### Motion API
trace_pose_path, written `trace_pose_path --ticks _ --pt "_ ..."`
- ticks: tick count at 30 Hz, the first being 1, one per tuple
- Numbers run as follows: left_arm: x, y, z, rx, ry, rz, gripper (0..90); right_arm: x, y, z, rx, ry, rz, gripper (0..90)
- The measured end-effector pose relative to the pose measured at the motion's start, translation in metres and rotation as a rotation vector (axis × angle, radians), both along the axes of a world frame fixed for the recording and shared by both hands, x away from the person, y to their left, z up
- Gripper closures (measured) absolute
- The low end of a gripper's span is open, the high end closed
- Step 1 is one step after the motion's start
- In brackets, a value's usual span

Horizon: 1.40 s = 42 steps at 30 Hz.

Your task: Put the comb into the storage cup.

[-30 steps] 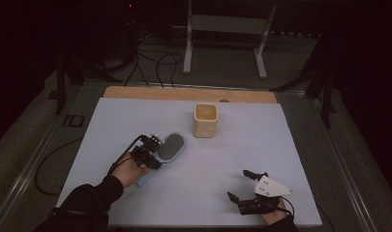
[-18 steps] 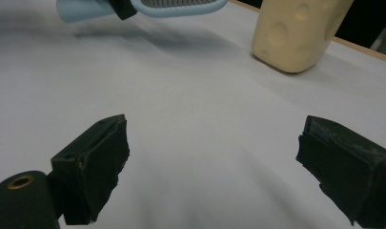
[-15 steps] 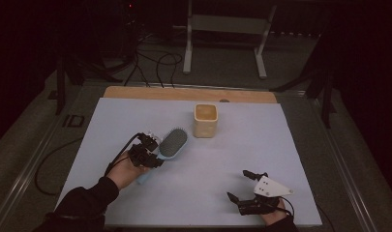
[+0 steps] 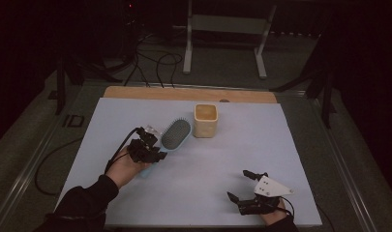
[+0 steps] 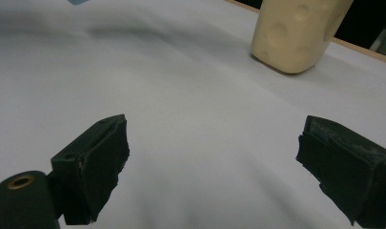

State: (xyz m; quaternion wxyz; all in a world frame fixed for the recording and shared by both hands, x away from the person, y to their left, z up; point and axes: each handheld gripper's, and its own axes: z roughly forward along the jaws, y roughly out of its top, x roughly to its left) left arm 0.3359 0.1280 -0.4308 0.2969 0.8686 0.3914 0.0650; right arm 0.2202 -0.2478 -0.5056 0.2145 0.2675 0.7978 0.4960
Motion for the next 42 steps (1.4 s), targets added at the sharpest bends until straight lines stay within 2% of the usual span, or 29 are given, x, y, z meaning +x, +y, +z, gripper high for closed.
trace_pose_path --ticks 7,11,14,19,21,29,37,42 --pt "0.002 -0.004 0.017 -0.065 -0.049 -0.018 70.3 0.0 0.0 0.0 0.003 0.002 0.0 9.6" --pt "0.004 -0.007 0.025 -0.088 -0.089 -0.016 70.3 0.0 0.0 0.0 0.001 0.002 -0.001 9.5" --pt "0.007 -0.009 0.031 -0.126 -0.105 -0.009 70.3 0.0 -0.001 0.0 0.007 0.006 -0.003 9.6" --pt "0.012 -0.014 0.041 -0.161 -0.13 -0.014 70.3 0.001 -0.001 0.0 0.005 0.003 -0.001 9.5" --pt "0.013 -0.016 0.045 -0.167 -0.151 -0.017 70.3 0.0 0.0 0.0 0.001 0.002 0.0 9.5" --pt "0.017 -0.029 0.053 -0.195 -0.192 -0.06 70.3 0.0 -0.001 0.0 0.007 0.0 -0.001 9.5" --pt "0.024 -0.039 0.06 -0.236 -0.22 -0.056 70.3 0.0 -0.001 0.0 0.009 0.001 -0.003 9.5" --pt "0.03 -0.044 0.068 -0.272 -0.256 -0.046 70.3 0.0 -0.001 0.001 0.01 0.001 -0.006 9.5"
